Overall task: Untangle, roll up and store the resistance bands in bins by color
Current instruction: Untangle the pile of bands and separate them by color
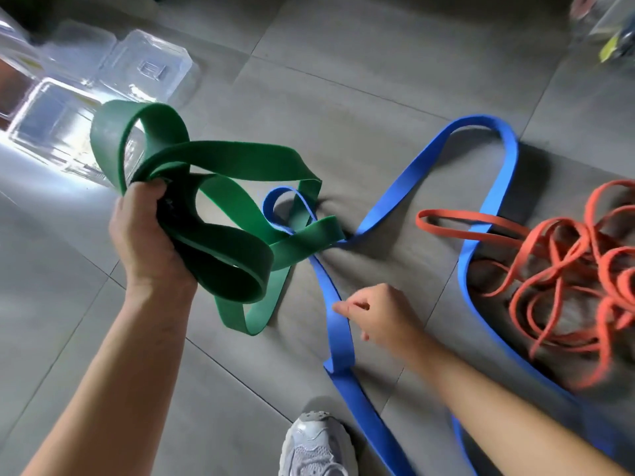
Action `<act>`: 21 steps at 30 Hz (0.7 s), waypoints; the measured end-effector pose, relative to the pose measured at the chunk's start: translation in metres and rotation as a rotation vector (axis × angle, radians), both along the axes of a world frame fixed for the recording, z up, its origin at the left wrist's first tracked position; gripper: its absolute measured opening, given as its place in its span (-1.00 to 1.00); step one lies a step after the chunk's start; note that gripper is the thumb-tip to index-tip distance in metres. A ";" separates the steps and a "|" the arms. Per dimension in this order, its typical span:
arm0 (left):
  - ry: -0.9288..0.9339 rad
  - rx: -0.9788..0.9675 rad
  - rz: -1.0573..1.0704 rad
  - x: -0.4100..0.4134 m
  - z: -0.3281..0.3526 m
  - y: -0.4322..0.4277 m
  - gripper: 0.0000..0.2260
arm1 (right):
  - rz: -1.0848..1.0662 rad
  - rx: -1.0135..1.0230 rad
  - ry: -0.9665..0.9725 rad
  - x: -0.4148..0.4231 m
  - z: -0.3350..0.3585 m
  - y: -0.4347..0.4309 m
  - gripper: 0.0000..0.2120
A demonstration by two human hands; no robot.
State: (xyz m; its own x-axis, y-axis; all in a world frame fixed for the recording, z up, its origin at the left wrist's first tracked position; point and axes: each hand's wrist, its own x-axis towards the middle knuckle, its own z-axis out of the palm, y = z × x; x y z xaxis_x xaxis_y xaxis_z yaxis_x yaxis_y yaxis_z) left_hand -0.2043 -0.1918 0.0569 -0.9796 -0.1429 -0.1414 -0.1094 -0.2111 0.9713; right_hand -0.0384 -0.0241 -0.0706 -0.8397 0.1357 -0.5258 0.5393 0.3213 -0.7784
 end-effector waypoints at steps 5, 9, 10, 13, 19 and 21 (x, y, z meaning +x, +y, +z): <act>-0.003 -0.014 0.029 -0.002 -0.001 -0.004 -0.61 | 1.070 0.357 -0.632 0.054 0.038 0.031 -0.81; -0.009 -0.032 0.037 -0.003 -0.002 -0.008 -0.64 | 1.026 0.577 -0.599 0.065 0.041 0.037 -0.67; -0.011 -0.054 0.043 -0.002 -0.003 -0.006 -0.63 | 0.870 0.613 -0.524 0.056 0.036 0.039 -0.63; 0.010 -0.196 0.069 0.006 -0.006 0.004 -0.76 | 0.570 0.695 -0.328 0.028 0.017 0.041 -0.68; 0.282 -0.423 0.112 0.004 0.000 0.012 -0.72 | 0.748 0.826 -0.328 0.048 -0.011 0.028 -0.69; 0.345 -0.584 0.175 -0.009 0.002 0.016 -0.57 | 0.830 0.800 -0.364 0.064 -0.022 0.030 -0.79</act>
